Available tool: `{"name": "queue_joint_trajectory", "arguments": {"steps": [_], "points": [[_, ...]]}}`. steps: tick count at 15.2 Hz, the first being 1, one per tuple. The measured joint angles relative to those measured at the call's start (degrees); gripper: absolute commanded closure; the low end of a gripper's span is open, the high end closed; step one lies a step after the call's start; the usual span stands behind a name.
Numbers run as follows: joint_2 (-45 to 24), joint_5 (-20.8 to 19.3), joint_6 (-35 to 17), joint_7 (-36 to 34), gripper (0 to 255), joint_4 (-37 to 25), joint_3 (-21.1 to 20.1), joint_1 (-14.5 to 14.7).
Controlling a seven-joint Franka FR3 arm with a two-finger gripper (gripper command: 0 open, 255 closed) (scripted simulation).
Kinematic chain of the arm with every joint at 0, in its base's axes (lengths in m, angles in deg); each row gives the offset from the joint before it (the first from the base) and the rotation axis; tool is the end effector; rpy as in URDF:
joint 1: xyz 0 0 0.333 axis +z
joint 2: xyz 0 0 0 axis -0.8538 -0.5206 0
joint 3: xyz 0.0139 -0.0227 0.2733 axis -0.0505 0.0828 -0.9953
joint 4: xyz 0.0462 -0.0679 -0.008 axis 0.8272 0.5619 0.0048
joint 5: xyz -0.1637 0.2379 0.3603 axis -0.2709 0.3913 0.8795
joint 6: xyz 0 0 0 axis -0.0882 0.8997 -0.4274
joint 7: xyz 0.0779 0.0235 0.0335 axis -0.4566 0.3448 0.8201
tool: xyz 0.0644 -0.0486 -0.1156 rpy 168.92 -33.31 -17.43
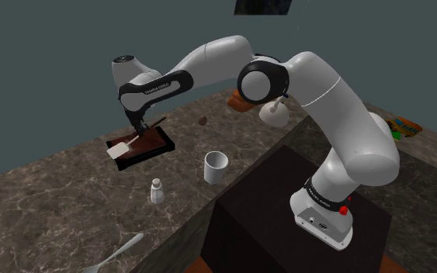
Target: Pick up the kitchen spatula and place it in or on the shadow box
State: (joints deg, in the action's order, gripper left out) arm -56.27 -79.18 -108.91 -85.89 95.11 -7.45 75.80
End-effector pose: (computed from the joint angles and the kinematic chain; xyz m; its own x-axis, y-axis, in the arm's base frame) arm 0.7258 0.3173 0.0747 0.0340 -0.9972 0.0664 -0.9994 -0.0341 -0.0002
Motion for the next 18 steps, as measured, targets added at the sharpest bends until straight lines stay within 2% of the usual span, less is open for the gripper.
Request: {"name": "queue_joint_trajectory", "arguments": {"steps": [10,11,18], "points": [[-2.34,-0.18,-1.22,-0.11,255,-1.16,0.23,0.23],[-2.34,-0.18,-1.22,-0.11,0,-1.16,0.24,0.23],[-1.79,-0.11,-0.61,-0.05,0,-1.20,0.16,0.23]]}}
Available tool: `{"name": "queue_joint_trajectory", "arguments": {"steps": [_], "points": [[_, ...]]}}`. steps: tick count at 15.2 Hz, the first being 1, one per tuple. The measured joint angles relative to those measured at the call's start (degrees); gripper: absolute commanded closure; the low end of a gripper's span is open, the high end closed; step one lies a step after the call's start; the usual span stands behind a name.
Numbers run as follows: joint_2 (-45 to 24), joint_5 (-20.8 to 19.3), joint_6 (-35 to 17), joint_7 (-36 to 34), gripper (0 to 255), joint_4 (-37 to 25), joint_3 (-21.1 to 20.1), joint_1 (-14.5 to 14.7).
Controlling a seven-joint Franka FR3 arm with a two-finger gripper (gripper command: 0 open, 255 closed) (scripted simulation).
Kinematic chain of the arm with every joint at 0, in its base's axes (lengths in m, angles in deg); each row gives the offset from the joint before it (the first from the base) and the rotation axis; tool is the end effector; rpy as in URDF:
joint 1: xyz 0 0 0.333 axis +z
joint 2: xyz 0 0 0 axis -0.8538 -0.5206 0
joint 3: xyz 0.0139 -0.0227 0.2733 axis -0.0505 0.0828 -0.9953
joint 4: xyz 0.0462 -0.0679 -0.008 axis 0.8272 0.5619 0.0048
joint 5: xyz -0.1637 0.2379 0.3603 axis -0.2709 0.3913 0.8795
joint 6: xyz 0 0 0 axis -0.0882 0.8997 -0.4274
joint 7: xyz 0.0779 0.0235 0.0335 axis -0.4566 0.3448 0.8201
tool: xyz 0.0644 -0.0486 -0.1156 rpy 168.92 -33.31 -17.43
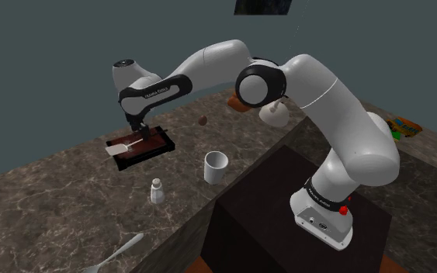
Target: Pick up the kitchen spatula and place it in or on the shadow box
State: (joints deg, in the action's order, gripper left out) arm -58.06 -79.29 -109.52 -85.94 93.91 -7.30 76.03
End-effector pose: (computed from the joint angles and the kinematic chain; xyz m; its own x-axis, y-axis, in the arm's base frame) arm 0.7254 0.3179 0.0614 0.0343 -0.9972 0.0663 -0.9994 -0.0344 -0.0003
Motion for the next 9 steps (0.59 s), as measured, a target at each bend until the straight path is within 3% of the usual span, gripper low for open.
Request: {"name": "queue_joint_trajectory", "arguments": {"steps": [3,9], "points": [[3.62,0.27,1.77,0.17,0,1.81,-0.36,-0.38],[4.38,0.38,2.83,0.02,0,1.55,-0.49,-0.14]]}}
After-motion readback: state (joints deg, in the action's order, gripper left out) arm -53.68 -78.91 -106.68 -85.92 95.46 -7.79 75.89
